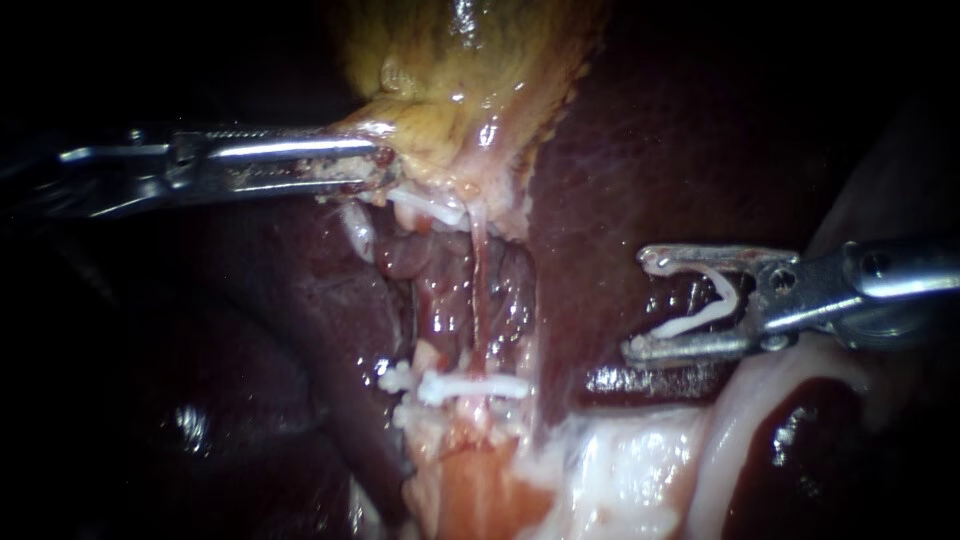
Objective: Clipping second clip right tube
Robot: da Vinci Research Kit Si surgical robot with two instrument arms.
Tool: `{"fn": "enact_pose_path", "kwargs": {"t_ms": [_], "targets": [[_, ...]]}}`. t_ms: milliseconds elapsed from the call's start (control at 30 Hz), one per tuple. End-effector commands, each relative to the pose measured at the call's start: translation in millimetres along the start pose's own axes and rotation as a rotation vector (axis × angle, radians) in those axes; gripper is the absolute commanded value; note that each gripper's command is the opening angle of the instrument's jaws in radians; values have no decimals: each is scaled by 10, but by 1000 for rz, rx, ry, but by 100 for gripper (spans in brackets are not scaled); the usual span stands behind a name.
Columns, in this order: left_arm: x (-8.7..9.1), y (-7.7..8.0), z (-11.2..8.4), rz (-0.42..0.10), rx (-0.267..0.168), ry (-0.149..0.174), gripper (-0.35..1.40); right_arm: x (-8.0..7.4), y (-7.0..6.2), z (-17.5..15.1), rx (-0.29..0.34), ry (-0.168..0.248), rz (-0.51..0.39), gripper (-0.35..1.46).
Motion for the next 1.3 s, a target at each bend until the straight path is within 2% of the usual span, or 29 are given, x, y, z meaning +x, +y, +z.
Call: {"fn": "enact_pose_path", "kwargs": {"t_ms": [33, 167, 267, 367, 433, 533, 800, 967, 1300], "targets": [[0, 0, 0, 0, -1, 0, -35, 0, 0, 0, 0, 0, 0, 49], [7, 0, -8, -4, -7, -3, -35, 0, 1, 0, -1, 0, 0, 49], [24, -2, -24, -13, -7, -8, -35, -1, 1, 0, -1, 0, 0, 49], [46, -2, -46, -33, 0, 16, -35, -1, 1, 0, -1, 0, 0, 49], [60, 0, -62, -26, 4, 40, -35, -1, 1, 0, -1, 0, 0, 49], [70, 3, -76, -22, 9, 55, -35, -1, 1, 0, -1, 0, 0, 49], [68, 7, -77, -21, 13, 56, -35, 0, 1, 2, 1, 0, 1, 49], [67, 8, -77, -20, 14, 56, -35, 8, 2, 14, 38, -2, -1, 49], [61, 9, -72, -17, 22, 60, -35, 36, 2, 60, 110, -1, 128, 49]]}}
